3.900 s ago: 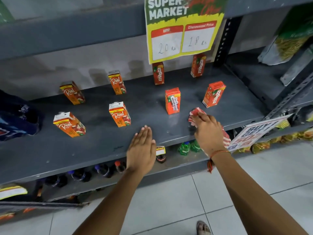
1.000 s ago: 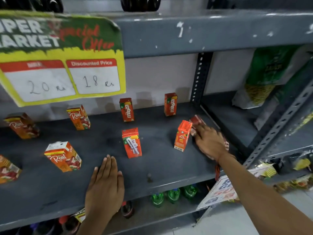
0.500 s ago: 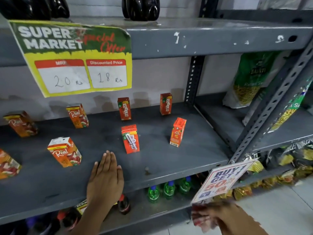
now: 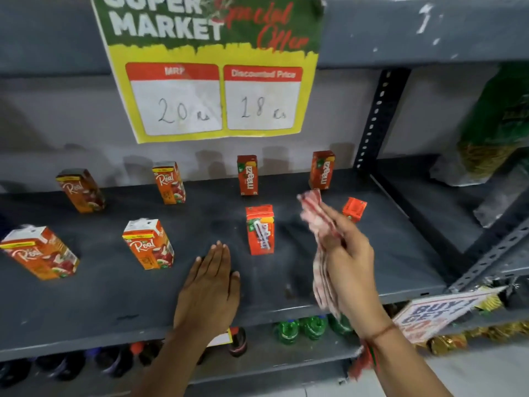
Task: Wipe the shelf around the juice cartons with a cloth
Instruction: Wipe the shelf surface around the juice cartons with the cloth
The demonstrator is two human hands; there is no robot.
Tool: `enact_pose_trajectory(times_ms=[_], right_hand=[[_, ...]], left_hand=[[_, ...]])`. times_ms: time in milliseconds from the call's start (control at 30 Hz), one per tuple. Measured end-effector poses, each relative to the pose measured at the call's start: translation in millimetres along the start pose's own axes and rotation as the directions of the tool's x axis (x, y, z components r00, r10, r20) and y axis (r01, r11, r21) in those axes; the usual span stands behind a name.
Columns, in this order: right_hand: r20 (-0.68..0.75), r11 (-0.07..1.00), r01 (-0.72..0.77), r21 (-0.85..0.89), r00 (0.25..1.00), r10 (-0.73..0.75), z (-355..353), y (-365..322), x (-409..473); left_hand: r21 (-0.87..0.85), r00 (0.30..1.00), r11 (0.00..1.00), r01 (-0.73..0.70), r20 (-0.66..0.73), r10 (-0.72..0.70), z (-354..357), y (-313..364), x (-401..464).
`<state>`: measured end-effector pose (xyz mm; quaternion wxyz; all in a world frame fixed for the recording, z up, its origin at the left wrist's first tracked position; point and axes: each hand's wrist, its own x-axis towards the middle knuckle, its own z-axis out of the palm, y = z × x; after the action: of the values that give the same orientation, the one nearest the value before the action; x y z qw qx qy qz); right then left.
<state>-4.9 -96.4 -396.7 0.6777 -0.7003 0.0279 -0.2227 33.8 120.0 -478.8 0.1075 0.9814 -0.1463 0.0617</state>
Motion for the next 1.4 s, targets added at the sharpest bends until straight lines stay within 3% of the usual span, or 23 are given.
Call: enact_pose_trajectory(times_ms=[100, 200, 267, 367, 467, 533, 600, 733, 967, 1400], right_hand=[[-0.106, 0.999, -0.025, 0.026, 0.994, 0.028, 31.7, 7.0, 54.1], [-0.163, 0.980, -0.093, -0.174, 0.985, 0.065, 56.1, 30.2, 119.9], [-0.106, 0.947, -0.094, -0.307, 0.992, 0.064, 69.1, 46.0, 157.8], [-0.006, 0.793, -0.088, -0.603, 0.994, 0.105, 77.3, 73.1, 197.2], [0.081, 0.611, -0.077, -0.788, 0.970, 0.228, 80.5, 99.6, 206.8], [0.112, 0.516, 0.008, -0.857, 0.979, 0.170, 83.9, 106.7, 205.4], [0.196, 0.500, 0.101, -0.860, 0.970, 0.141, 85.1, 106.6, 205.0], [0.332, 0.491, 0.186, -0.851, 0.915, 0.229, 75.0, 97.9, 194.3], [0.201, 0.391, 0.105, -0.914, 0.956, 0.214, 67.0, 83.0, 138.1], [0.132, 0.369, 0.046, -0.928, 0.968, 0.212, 46.2, 63.1, 46.1]], left_hand=[[0.011, 1.000, 1.000, 0.004, -0.011, -0.004, 1.2, 1.5, 0.6], [0.012, 1.000, 1.000, 0.004, -0.014, -0.004, 2.3, 1.0, 0.9], [-0.001, 1.000, 1.000, 0.010, -0.018, -0.010, 2.8, 1.4, 1.0], [-0.036, 0.999, 0.999, 0.026, -0.032, -0.027, -0.2, 3.6, 2.3], [-0.079, 0.998, 0.996, 0.041, -0.053, -0.045, -2.7, 5.6, 2.6], [-0.106, 0.997, 0.993, 0.043, -0.056, -0.049, -4.4, 6.7, 2.0], [-0.090, 0.999, 0.995, 0.031, -0.038, -0.035, -4.3, 6.8, 0.9], [-0.018, 0.999, 0.999, 0.027, -0.024, -0.027, -1.2, 4.9, 1.5], [0.035, 1.000, 0.999, 0.010, -0.011, -0.010, 1.6, 3.9, 0.2], [-0.010, 1.000, 1.000, 0.000, 0.026, 0.001, 1.3, 1.7, -1.8]])
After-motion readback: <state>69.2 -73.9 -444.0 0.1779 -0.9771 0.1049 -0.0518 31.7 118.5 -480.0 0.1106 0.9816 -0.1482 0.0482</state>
